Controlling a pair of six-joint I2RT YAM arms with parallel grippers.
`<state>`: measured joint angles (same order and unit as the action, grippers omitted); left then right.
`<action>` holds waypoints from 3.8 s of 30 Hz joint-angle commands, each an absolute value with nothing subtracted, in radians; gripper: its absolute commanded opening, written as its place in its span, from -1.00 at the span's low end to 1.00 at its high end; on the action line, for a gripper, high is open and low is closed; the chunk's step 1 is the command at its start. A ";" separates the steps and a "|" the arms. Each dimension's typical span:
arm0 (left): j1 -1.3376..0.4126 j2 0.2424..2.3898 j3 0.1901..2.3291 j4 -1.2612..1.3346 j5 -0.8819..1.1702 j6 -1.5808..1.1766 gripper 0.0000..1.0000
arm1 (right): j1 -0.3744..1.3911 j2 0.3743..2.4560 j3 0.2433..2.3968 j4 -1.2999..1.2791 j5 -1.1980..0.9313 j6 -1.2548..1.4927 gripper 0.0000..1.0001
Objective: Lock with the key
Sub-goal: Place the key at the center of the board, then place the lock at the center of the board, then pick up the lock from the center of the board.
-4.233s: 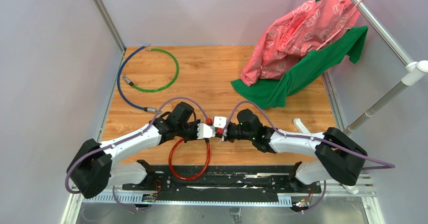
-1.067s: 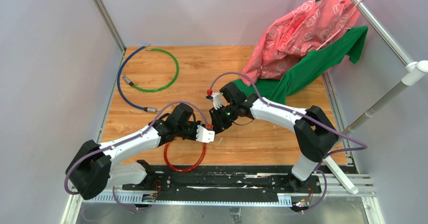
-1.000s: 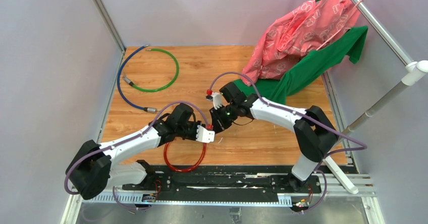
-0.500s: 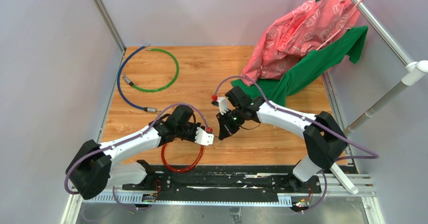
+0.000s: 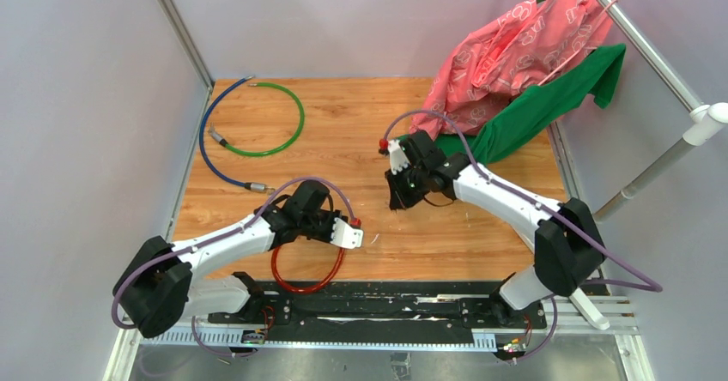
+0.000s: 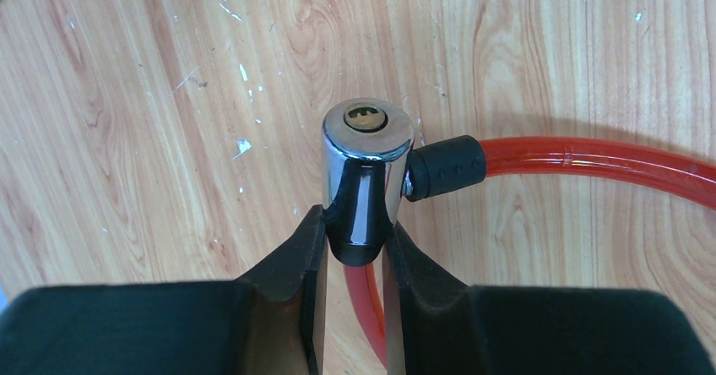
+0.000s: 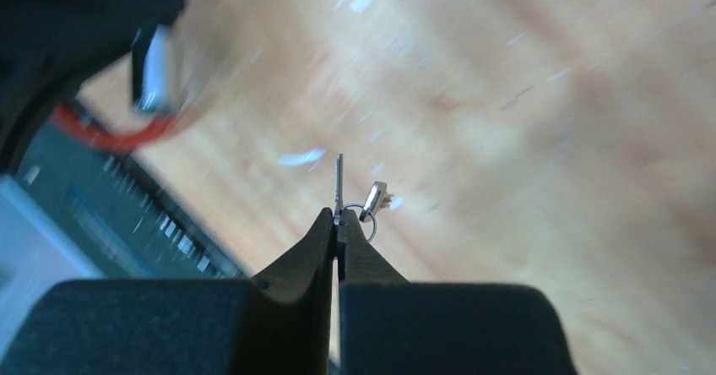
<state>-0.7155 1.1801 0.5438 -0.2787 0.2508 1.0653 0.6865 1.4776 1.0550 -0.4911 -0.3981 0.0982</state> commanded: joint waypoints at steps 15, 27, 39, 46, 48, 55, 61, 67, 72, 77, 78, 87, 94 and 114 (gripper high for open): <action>-0.712 1.187 0.590 -0.275 0.255 1.051 -1.00 | 0.572 2.042 1.612 -0.523 0.126 -0.058 -0.50; -0.696 1.204 0.712 -0.293 0.236 0.887 -1.00 | 0.573 1.872 1.591 -0.560 0.091 -0.018 0.05; -0.543 1.532 1.003 -0.115 0.292 0.736 -1.00 | 0.573 1.596 1.383 -0.525 -0.020 0.028 0.03; -0.453 1.878 1.310 -0.042 0.223 0.696 -1.00 | 0.574 1.532 1.358 -0.510 -0.025 0.005 0.02; -0.437 1.984 1.427 -0.071 0.200 0.715 -1.00 | 0.573 1.532 1.361 -0.504 -0.004 -0.008 0.02; -0.434 2.095 1.520 -0.067 0.205 0.669 0.73 | 0.573 1.542 1.364 -0.505 0.107 -0.067 0.03; -0.433 1.997 1.522 -0.103 0.109 0.654 0.99 | 0.574 1.526 1.350 -0.502 0.063 -0.051 0.02; -0.367 1.907 1.751 -0.701 0.138 0.626 0.99 | 0.576 1.453 1.312 -0.485 -0.041 -0.025 0.01; -0.214 1.821 1.726 -0.937 0.083 0.576 0.78 | 0.584 1.368 1.243 -0.414 -0.166 -0.007 0.00; -0.053 1.749 1.596 -0.936 -0.022 0.534 0.78 | 0.596 1.318 1.191 -0.354 -0.289 0.073 -0.01; -0.022 1.760 1.605 -0.938 -0.071 0.494 0.79 | 0.601 1.314 1.191 -0.360 -0.289 0.085 -0.01; 0.217 1.827 1.592 -0.778 -0.328 -0.034 0.73 | 0.637 1.280 1.158 -0.389 -0.261 0.174 -0.03; 0.314 1.959 1.539 -0.636 -0.358 -0.219 0.77 | 0.724 1.296 1.199 -0.460 -0.127 0.188 -0.03; 0.384 2.167 1.519 -0.617 -0.122 -0.322 -1.00 | 0.715 1.183 1.096 -0.439 0.098 0.171 0.00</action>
<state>0.3523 2.1292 1.5845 -0.5735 -0.2287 -0.3191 0.7174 1.2377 1.1042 -0.4332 0.0437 0.1898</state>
